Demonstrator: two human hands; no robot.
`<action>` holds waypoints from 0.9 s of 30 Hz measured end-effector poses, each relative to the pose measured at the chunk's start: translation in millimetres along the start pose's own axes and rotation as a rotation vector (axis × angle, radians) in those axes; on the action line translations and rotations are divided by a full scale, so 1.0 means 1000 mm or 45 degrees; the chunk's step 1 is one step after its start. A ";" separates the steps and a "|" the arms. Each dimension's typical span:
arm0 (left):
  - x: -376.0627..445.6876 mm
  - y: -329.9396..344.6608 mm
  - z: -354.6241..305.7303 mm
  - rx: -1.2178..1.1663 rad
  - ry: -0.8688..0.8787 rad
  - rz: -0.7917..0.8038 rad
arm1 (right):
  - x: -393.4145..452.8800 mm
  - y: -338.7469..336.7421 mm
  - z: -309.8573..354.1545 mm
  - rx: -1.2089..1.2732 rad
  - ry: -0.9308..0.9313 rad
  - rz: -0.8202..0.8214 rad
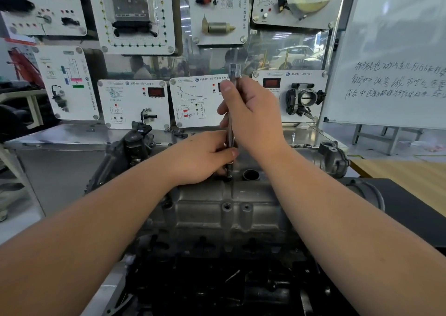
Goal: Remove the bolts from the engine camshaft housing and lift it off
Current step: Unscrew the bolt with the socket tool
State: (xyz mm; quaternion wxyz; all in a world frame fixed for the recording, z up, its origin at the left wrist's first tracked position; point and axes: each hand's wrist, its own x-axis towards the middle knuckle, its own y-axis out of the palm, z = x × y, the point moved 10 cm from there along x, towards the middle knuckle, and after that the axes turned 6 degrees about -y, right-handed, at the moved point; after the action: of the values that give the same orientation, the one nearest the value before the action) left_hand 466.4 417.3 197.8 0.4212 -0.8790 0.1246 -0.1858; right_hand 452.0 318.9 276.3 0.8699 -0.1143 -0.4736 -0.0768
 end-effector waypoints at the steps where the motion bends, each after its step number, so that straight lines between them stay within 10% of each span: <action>1: 0.000 0.000 0.000 0.005 -0.001 0.005 | 0.000 0.001 -0.001 0.022 0.013 0.013; 27: -0.002 -0.002 0.001 -0.078 -0.020 -0.011 | -0.001 -0.004 0.011 -0.062 -0.118 -0.064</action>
State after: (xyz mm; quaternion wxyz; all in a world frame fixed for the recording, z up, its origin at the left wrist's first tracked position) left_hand 464.9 420.4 198.2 0.3940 -0.8934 0.1232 -0.1770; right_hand 441.6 318.1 282.2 0.8419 -0.1269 -0.5140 -0.1047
